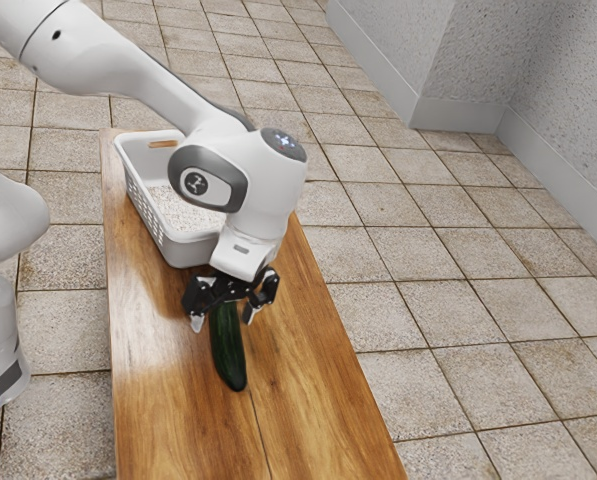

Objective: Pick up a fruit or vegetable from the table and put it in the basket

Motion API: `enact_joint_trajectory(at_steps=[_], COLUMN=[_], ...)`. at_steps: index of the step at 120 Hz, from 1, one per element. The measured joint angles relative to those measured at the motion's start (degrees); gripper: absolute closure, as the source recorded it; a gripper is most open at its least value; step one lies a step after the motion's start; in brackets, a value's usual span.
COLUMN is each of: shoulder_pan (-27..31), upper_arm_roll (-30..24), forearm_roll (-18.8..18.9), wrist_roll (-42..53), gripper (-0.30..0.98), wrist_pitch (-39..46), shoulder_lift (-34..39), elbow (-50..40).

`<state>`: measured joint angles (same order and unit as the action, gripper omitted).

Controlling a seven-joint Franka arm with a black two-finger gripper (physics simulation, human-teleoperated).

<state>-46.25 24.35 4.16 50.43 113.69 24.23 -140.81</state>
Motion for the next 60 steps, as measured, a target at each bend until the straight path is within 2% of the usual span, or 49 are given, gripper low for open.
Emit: enact_joint_trajectory(at_steps=[60], shoulder_pan=[0.46], upper_arm_roll=[0.00], forearm_roll=[-0.03], wrist_roll=[2.04], gripper=[0.00], wrist_pitch=[3.33], shoulder_lift=[-1.92], elbow=[-1.35])
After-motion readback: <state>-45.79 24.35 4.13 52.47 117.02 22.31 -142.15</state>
